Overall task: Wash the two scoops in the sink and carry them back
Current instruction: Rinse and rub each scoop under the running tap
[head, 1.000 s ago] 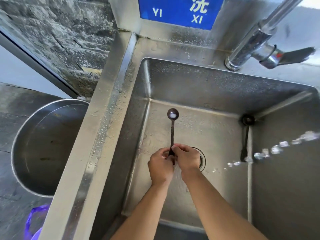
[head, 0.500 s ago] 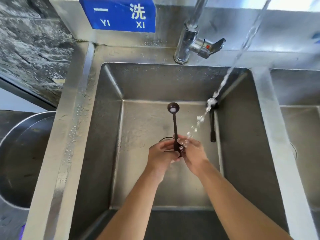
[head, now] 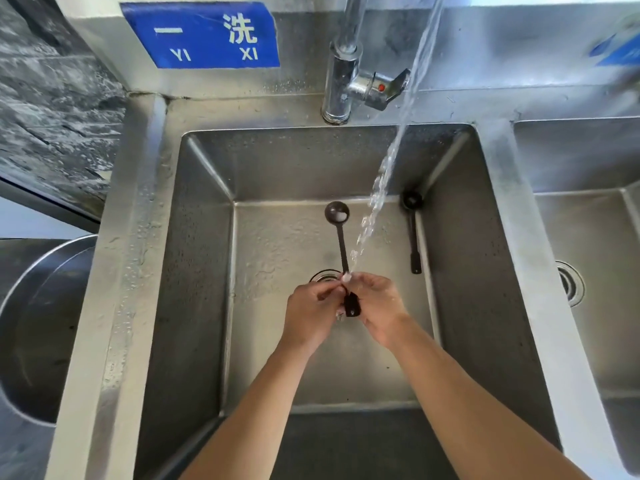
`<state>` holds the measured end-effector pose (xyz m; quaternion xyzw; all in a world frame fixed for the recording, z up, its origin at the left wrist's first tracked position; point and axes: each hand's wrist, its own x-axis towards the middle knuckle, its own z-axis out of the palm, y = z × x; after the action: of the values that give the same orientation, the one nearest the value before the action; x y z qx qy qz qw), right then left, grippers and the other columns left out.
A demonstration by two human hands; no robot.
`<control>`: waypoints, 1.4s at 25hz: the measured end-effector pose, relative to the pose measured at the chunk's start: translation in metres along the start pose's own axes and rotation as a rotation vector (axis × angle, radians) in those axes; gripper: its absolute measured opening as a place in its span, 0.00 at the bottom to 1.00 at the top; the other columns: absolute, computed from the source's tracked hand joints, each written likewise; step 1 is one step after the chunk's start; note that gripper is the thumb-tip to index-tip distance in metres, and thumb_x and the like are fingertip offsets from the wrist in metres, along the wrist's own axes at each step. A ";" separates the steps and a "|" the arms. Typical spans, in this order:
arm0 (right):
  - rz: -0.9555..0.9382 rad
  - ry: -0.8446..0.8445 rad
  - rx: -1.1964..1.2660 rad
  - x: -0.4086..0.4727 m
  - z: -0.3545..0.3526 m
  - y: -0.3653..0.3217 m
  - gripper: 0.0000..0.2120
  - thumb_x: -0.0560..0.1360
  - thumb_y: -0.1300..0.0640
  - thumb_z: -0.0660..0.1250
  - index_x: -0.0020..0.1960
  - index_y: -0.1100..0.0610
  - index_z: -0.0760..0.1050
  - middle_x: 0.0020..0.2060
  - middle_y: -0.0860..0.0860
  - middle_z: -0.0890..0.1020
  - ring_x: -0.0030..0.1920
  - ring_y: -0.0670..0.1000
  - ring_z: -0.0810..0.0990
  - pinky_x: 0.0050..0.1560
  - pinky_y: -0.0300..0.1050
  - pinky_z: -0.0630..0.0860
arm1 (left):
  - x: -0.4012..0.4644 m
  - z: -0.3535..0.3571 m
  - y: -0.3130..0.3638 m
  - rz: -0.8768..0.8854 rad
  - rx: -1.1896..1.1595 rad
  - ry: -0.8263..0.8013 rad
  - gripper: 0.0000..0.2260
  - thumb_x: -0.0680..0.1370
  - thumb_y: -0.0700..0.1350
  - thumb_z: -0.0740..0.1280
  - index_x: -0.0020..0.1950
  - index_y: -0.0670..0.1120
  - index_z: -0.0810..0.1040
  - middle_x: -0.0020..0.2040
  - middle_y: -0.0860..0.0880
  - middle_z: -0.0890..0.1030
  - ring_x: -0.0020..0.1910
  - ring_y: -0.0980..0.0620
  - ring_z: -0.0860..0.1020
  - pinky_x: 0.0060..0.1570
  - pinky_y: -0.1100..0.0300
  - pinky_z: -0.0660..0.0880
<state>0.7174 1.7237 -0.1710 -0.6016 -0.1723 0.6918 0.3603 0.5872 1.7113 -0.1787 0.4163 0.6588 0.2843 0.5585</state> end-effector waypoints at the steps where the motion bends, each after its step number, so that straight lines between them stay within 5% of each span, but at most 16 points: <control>1: 0.008 -0.024 0.007 -0.002 -0.001 -0.002 0.09 0.81 0.65 0.66 0.44 0.66 0.81 0.46 0.70 0.85 0.41 0.63 0.86 0.38 0.54 0.85 | 0.003 -0.003 0.000 0.007 0.062 0.040 0.08 0.74 0.49 0.70 0.39 0.60 0.86 0.42 0.51 0.84 0.37 0.61 0.82 0.37 0.67 0.77; 3: 0.022 -0.088 0.012 -0.008 -0.003 -0.002 0.08 0.81 0.65 0.65 0.46 0.66 0.80 0.48 0.67 0.86 0.45 0.64 0.88 0.42 0.55 0.86 | 0.008 -0.006 0.001 -0.047 0.000 0.148 0.05 0.74 0.47 0.70 0.41 0.55 0.85 0.46 0.51 0.84 0.42 0.59 0.82 0.37 0.72 0.74; 5: 0.022 -0.118 -0.028 -0.016 -0.004 0.000 0.08 0.82 0.65 0.64 0.47 0.65 0.81 0.45 0.63 0.88 0.42 0.60 0.88 0.38 0.49 0.86 | 0.015 -0.008 0.002 -0.123 -0.157 0.165 0.03 0.76 0.45 0.70 0.46 0.50 0.84 0.45 0.50 0.85 0.43 0.53 0.83 0.41 0.64 0.78; 9: -0.003 -0.114 -0.088 -0.033 -0.010 0.009 0.08 0.82 0.66 0.63 0.56 0.66 0.80 0.47 0.64 0.87 0.38 0.55 0.86 0.31 0.43 0.80 | 0.014 0.003 0.008 -0.167 -0.343 0.026 0.09 0.80 0.47 0.67 0.47 0.45 0.83 0.40 0.45 0.87 0.36 0.50 0.85 0.33 0.59 0.79; 12: 0.024 -0.091 -0.089 -0.044 -0.017 0.019 0.08 0.82 0.67 0.62 0.56 0.66 0.80 0.44 0.62 0.87 0.37 0.56 0.85 0.31 0.44 0.81 | 0.010 0.016 0.011 -0.169 -0.435 0.067 0.16 0.83 0.48 0.62 0.40 0.42 0.81 0.35 0.42 0.84 0.32 0.47 0.82 0.32 0.57 0.79; 18: 0.056 -0.090 0.065 -0.041 -0.013 0.018 0.10 0.80 0.66 0.64 0.56 0.62 0.82 0.34 0.59 0.82 0.30 0.54 0.80 0.28 0.46 0.78 | -0.002 0.034 0.004 -0.192 -0.333 -0.038 0.15 0.82 0.48 0.64 0.43 0.38 0.81 0.35 0.39 0.82 0.18 0.47 0.71 0.17 0.62 0.68; 21: 0.024 0.010 -0.143 -0.034 -0.012 0.017 0.11 0.83 0.59 0.61 0.52 0.57 0.83 0.29 0.53 0.78 0.24 0.49 0.72 0.22 0.43 0.68 | -0.001 0.034 0.002 -0.241 -0.433 -0.042 0.14 0.81 0.46 0.65 0.48 0.35 0.81 0.37 0.38 0.83 0.22 0.44 0.73 0.24 0.52 0.74; 25: 0.043 -0.044 -0.221 -0.040 -0.017 0.026 0.12 0.84 0.57 0.60 0.50 0.60 0.81 0.28 0.52 0.78 0.23 0.47 0.69 0.22 0.40 0.64 | 0.016 0.033 0.005 -0.343 -0.559 0.138 0.20 0.83 0.52 0.62 0.40 0.39 0.81 0.34 0.41 0.84 0.30 0.45 0.80 0.31 0.55 0.78; 28: 0.069 -0.069 -0.228 -0.046 -0.022 0.027 0.13 0.84 0.57 0.60 0.51 0.59 0.82 0.28 0.50 0.76 0.24 0.46 0.67 0.23 0.41 0.62 | 0.024 0.033 0.004 -0.394 -0.469 0.170 0.16 0.82 0.49 0.64 0.38 0.42 0.80 0.31 0.43 0.81 0.25 0.47 0.77 0.22 0.61 0.70; 35: 0.079 -0.020 -0.224 -0.047 -0.032 0.026 0.12 0.83 0.58 0.62 0.51 0.56 0.84 0.28 0.50 0.75 0.24 0.46 0.66 0.23 0.39 0.62 | 0.024 0.031 0.007 -0.392 -0.658 0.078 0.07 0.81 0.36 0.63 0.45 0.41 0.79 0.35 0.43 0.81 0.27 0.48 0.77 0.24 0.61 0.67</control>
<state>0.7416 1.6661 -0.1621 -0.6375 -0.2283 0.6878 0.2614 0.6185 1.7333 -0.1913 0.0700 0.6203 0.3839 0.6804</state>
